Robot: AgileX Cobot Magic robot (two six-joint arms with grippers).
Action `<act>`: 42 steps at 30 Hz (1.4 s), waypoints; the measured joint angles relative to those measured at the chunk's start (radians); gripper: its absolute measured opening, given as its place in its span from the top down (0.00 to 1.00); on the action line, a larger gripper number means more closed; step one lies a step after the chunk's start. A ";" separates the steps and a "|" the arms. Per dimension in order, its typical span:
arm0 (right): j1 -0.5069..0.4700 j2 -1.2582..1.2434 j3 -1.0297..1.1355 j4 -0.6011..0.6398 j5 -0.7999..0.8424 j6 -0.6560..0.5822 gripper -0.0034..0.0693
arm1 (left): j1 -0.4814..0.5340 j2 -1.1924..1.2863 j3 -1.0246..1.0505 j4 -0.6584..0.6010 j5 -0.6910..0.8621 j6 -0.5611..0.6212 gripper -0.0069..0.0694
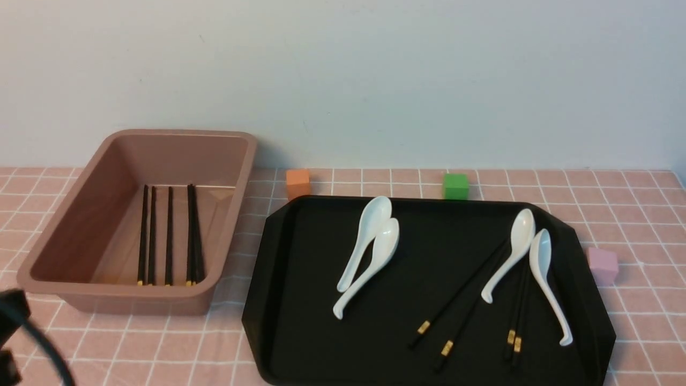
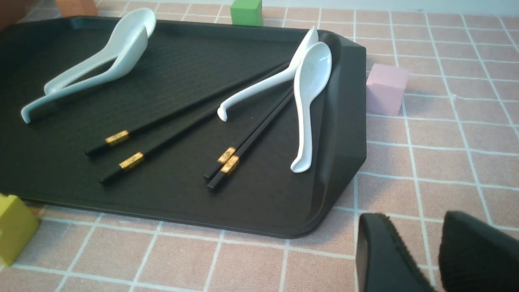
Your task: On pink tablecloth take chopsticks from black tray and put them in box.
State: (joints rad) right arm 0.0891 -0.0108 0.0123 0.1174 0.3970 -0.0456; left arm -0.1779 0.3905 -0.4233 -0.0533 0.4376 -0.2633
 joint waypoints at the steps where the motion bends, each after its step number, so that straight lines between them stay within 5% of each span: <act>1: 0.000 0.000 0.000 0.000 0.000 0.000 0.62 | 0.000 -0.025 0.014 0.000 -0.003 0.000 0.93; 23: 0.000 0.000 0.000 -0.001 0.000 0.000 0.62 | 0.005 -0.115 0.100 0.040 -0.026 0.012 0.93; 34: 0.000 0.000 0.000 -0.001 0.000 0.000 0.62 | 0.204 -0.390 0.378 -0.078 -0.127 0.121 0.93; 42: 0.000 0.000 0.000 -0.001 0.000 0.000 0.62 | 0.211 -0.399 0.454 -0.092 -0.045 0.121 0.93</act>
State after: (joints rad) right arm 0.0891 -0.0108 0.0123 0.1165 0.3970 -0.0456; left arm 0.0332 -0.0087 0.0303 -0.1455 0.3930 -0.1420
